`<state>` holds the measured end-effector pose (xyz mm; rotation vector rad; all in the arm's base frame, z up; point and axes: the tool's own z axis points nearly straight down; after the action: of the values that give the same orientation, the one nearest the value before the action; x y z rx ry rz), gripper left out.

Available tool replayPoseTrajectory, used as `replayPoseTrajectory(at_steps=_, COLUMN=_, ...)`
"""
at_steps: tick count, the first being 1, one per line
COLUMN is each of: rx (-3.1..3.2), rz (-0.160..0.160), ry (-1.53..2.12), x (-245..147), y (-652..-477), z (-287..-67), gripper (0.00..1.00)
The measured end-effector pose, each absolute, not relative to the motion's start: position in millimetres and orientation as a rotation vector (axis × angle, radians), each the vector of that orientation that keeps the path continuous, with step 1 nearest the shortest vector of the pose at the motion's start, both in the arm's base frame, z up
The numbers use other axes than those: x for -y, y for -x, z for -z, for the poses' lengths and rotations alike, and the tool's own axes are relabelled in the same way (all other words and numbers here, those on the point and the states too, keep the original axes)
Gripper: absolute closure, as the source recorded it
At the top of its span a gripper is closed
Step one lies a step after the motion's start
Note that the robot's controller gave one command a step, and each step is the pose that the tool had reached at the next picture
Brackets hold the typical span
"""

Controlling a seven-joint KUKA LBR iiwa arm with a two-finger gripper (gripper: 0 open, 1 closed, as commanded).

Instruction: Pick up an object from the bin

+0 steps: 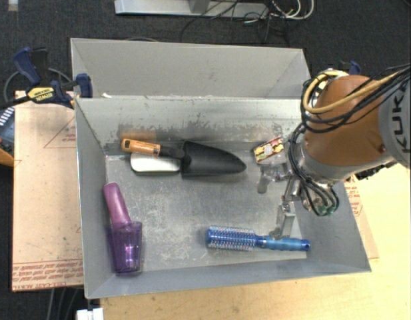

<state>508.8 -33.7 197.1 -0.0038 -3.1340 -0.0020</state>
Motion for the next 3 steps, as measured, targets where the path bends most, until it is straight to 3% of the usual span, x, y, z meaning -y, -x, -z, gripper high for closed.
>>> replayPoseTrajectory(at_steps=1, rx=3.142, rz=0.001, ry=0.001, x=34, y=-510.4, z=-201, gripper=0.00)
replayPoseTrajectory(at_steps=2, rx=3.142, rz=0.002, ry=-0.042, x=3, y=-517.3, z=-123, gripper=0.00)
replayPoseTrajectory(at_steps=3, rx=3.136, rz=0.004, ry=0.138, x=-26, y=-505.2, z=-67, gripper=0.00)
